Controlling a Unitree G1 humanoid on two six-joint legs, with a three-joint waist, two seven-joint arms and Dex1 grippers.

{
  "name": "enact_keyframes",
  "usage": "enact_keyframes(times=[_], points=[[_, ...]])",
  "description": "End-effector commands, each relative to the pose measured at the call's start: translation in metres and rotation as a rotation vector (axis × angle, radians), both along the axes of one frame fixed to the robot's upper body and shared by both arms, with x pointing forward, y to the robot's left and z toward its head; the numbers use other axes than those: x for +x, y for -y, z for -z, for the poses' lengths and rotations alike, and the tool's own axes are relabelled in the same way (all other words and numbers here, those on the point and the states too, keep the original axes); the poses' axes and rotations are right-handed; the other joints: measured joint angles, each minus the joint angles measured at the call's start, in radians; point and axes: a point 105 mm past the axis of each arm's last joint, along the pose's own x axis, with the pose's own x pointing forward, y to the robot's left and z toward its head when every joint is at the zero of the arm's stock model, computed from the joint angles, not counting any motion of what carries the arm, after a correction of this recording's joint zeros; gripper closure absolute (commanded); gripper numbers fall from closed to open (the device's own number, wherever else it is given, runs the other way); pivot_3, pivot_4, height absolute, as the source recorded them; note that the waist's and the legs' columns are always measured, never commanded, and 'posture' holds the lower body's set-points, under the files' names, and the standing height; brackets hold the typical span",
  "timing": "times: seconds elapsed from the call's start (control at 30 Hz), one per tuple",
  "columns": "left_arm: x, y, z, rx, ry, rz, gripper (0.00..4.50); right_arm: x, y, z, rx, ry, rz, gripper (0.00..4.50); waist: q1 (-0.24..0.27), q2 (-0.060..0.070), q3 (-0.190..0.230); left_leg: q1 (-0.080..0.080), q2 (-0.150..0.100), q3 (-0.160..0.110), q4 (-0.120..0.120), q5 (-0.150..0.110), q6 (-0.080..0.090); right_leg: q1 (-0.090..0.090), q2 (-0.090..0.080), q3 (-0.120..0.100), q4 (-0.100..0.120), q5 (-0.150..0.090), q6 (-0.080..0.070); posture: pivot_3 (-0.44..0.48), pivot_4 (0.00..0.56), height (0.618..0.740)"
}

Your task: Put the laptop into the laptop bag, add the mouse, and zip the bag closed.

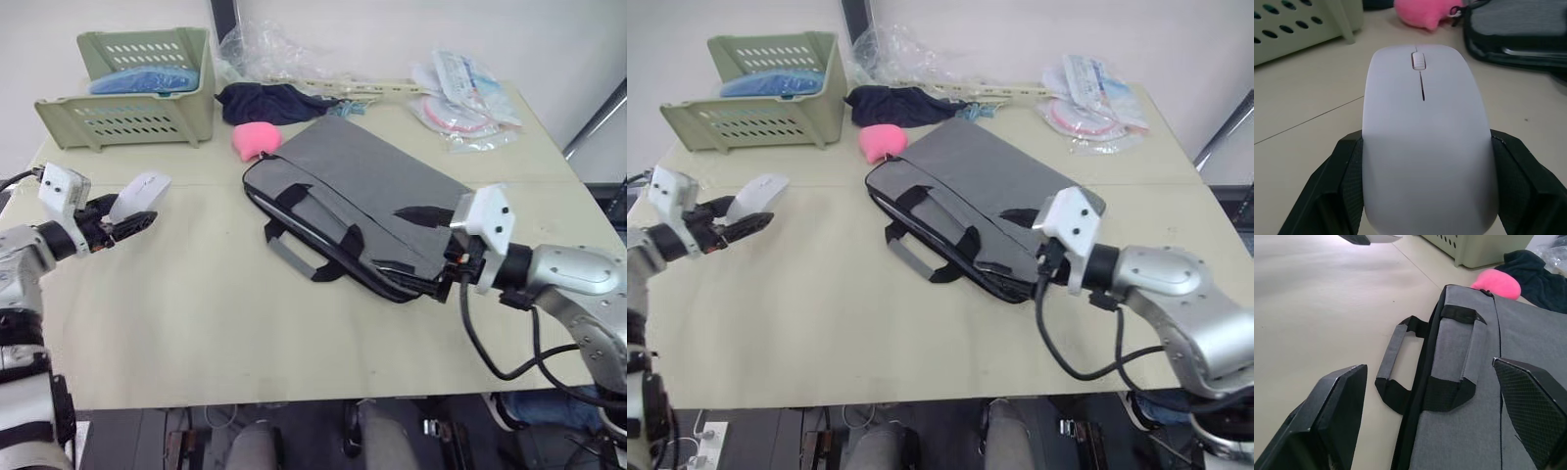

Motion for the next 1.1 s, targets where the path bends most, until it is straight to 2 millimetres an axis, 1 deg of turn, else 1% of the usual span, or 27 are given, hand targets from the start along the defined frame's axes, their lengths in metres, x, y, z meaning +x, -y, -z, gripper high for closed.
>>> enact_keyframes(times=[0.03, 0.13, 0.2, 0.33, 0.37, 0.5, 0.7, 0.73, 0.77, 0.83, 0.87, 1.07, 1.1], points=[[-0.018, 0.012, -0.024, 0.008, 0.066, 0.087, 1.62, 0.018, -0.008, -0.007, -0.037, 0.157, 0.088, 0.00, 0.001, 0.000, 0.000, 0.000, 0.000, 0.000, 0.001, 0.000, 0.000, 0.000, 0.000, 0.000, 0.001, 0.000, 0.000, 0.000, 0.150, 0.740], [-0.035, 0.028, -0.018, 0.013, 0.010, 0.181, 1.62, 0.032, -0.022, 0.000, -0.047, 0.176, 0.100, 0.00, -0.001, 0.000, 0.000, 0.000, 0.000, 0.000, 0.001, 0.000, 0.000, 0.000, 0.000, 0.001, 0.001, 0.000, 0.000, 0.000, 0.150, 0.740], [-0.043, 0.035, -0.013, 0.054, -0.023, 0.212, 1.62, 0.044, -0.021, 0.005, -0.048, 0.158, 0.159, 0.00, 0.001, 0.001, 0.000, 0.000, 0.000, 0.000, 0.000, 0.000, 0.000, 0.000, 0.000, 0.001, 0.001, 0.000, 0.000, 0.000, 0.150, 0.740], [-0.057, 0.046, -0.010, 0.069, -0.082, 0.261, 1.62, 0.058, -0.031, 0.020, -0.062, 0.121, 0.170, 0.00, -0.001, 0.001, 0.000, -0.001, 0.000, 0.000, 0.000, 0.000, 0.000, 0.000, 0.000, 0.000, 0.000, 0.000, 0.000, 0.000, 0.150, 0.740], [-0.059, 0.047, -0.008, 0.083, -0.089, 0.264, 1.62, 0.061, -0.035, 0.025, -0.070, 0.116, 0.175, 0.00, -0.002, 0.001, 0.001, 0.000, 0.000, 0.000, 0.000, 0.000, 0.000, 0.000, 0.000, 0.000, 0.000, 0.000, 0.000, 0.000, 0.150, 0.740], [-0.062, 0.050, -0.007, 0.071, -0.083, 0.268, 1.62, 0.064, -0.044, 0.037, -0.105, 0.095, 0.153, 0.00, -0.003, 0.002, 0.001, 0.000, 0.000, 0.000, -0.001, 0.000, 0.000, 0.000, 0.000, 0.000, 0.000, 0.000, -0.001, 0.000, 0.150, 0.740], [-0.066, 0.065, -0.009, 0.049, -0.077, 0.314, 1.62, 0.075, -0.053, 0.043, -0.080, 0.079, 0.177, 0.00, -0.003, 0.002, 0.001, 0.000, 0.001, 0.000, -0.001, 0.000, 0.000, 0.000, 0.000, 0.000, 0.000, 0.000, -0.001, 0.000, 0.150, 0.740], [-0.066, 0.065, -0.007, 0.063, -0.082, 0.309, 1.62, 0.077, -0.054, 0.044, -0.073, 0.072, 0.185, 0.26, -0.003, 0.002, 0.001, 0.000, 0.001, 0.000, -0.001, 0.000, 0.000, 0.000, 0.000, 0.000, 0.000, 0.000, -0.001, 0.000, 0.150, 0.740], [-0.065, 0.064, -0.005, 0.069, -0.085, 0.305, 1.62, 0.079, -0.054, 0.045, -0.074, 0.068, 0.190, 0.66, -0.004, 0.002, 0.001, 0.000, 0.001, 0.000, -0.001, 0.000, 0.000, 0.000, 0.000, 0.000, 0.000, 0.000, -0.001, 0.000, 0.150, 0.740], [-0.065, 0.061, -0.003, 0.069, -0.091, 0.296, 1.62, 0.081, -0.053, 0.047, -0.080, 0.063, 0.198, 1.11, -0.004, 0.003, 0.001, 0.000, 0.000, 0.000, -0.001, 0.000, 0.000, 0.000, 0.000, 0.000, 0.000, 0.000, -0.001, 0.000, 0.150, 0.740], [-0.065, 0.061, -0.002, 0.069, -0.092, 0.296, 1.62, 0.082, -0.052, 0.047, -0.081, 0.066, 0.205, 1.68, -0.004, 0.003, 0.001, 0.000, 0.000, 0.000, -0.001, 0.000, 0.000, 0.000, 0.000, 0.000, 0.000, 0.000, -0.001, 0.000, 0.150, 0.740], [-0.061, 0.063, 0.000, 0.051, -0.088, 0.291, 1.62, 0.083, -0.050, 0.045, -0.102, 0.096, 0.209, 4.44, -0.004, 0.003, 0.001, 0.000, 0.000, 0.000, -0.001, 0.000, 0.000, 0.000, 0.000, 0.000, 0.000, 0.000, -0.001, 0.000, 0.150, 0.740], [-0.062, 0.065, 0.001, 0.046, -0.092, 0.300, 1.62, 0.083, -0.049, 0.045, -0.100, 0.093, 0.207, 4.48, -0.004, 0.003, 0.001, 0.000, 0.000, 0.000, -0.001, 0.000, 0.000, 0.000, 0.000, 0.000, 0.000, 0.000, -0.001, 0.000, 0.150, 0.740]])
